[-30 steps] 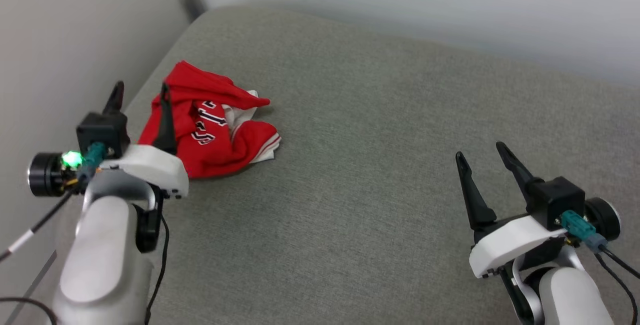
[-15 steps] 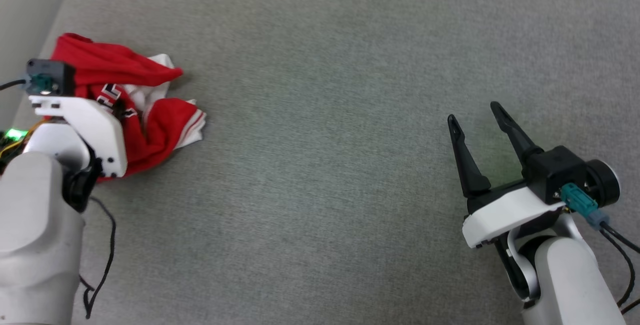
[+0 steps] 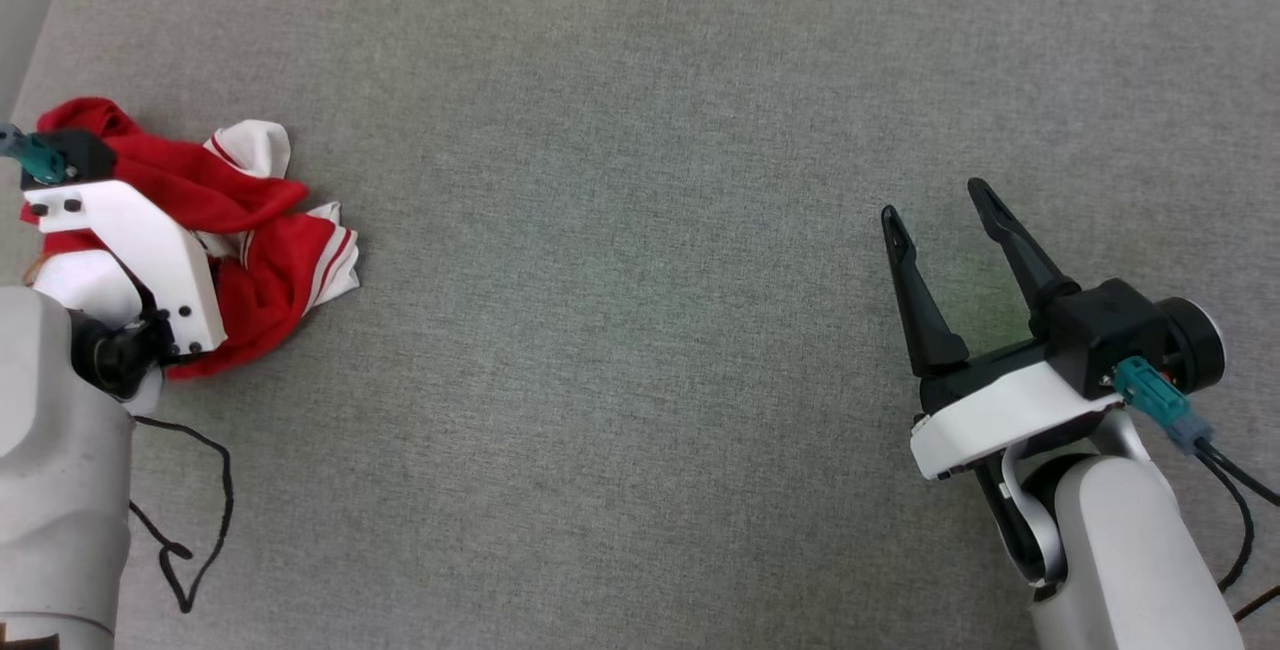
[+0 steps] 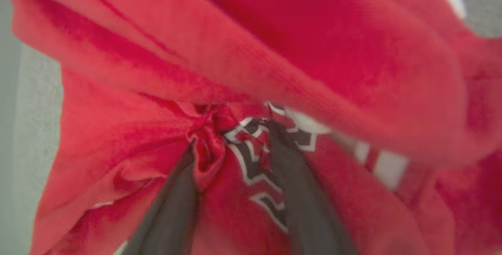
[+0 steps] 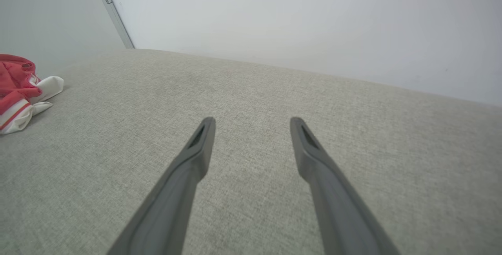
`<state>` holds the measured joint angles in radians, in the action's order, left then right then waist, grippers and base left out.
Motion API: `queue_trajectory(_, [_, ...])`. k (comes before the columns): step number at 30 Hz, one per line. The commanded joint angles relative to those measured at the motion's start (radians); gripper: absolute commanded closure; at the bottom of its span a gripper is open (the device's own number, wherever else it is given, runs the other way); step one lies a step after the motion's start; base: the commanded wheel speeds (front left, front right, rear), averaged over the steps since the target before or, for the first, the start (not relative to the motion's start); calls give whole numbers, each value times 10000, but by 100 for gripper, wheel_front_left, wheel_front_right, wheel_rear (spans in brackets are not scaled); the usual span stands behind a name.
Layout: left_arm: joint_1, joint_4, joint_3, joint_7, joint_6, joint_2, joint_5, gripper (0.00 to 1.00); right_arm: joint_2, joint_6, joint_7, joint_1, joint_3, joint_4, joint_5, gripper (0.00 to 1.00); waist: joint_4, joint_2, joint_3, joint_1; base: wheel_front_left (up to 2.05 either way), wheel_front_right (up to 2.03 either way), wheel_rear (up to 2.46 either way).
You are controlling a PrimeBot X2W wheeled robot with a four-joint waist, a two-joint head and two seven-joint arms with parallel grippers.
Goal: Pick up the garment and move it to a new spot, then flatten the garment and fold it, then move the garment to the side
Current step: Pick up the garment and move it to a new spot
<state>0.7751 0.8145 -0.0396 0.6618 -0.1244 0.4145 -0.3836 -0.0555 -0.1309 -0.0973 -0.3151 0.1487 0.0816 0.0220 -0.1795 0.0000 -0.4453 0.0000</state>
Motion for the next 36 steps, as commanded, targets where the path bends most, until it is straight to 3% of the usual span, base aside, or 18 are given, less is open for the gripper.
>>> queue_trajectory(1, [-1007, 730, -169, 538, 18, -444, -96, 100, -17, 3, -93, -99, 28, 44, 52, 0, 20, 0, 182, 0, 0, 0, 0])
queue_trajectory(9, [-743, -22, -120, -651, 459, -9, 211, 100, 1, 3, -188, 269, -73, 237, 86, 0, -65, 0, 1101, 0, 0, 0, 0])
queue_trajectory(13, [-665, -646, -15, -2238, 1116, 183, 597, 100, 27, 3, -254, 711, -258, 344, 152, 0, -156, 0, 2046, 0, 0, 0, 0])
queue_trajectory(19, [-902, -1343, 221, -3787, 1400, 145, 580, 100, 51, 3, -311, 1236, -441, 423, 262, 0, -90, 0, 3131, 0, 0, 0, 0])
queue_trajectory(27, [-1458, -2794, 16, -5768, 1653, -421, 797, 100, 60, 3, -199, 2023, -652, 297, 683, 0, 299, 0, 4289, 0, 0, 0, 0])
queue_trajectory(31, [-1754, -3484, -291, -6376, 1746, -1085, 783, 100, 49, 3, -85, 2256, -766, 122, 687, 0, 749, 0, 4516, 0, 0, 0, 0])
queue_trajectory(36, [-2195, -4039, -851, -6759, 1551, -2018, 607, 100, 55, 3, 89, 2395, -884, -99, 588, 0, 1523, 0, 4585, 0, 0, 0, 0])
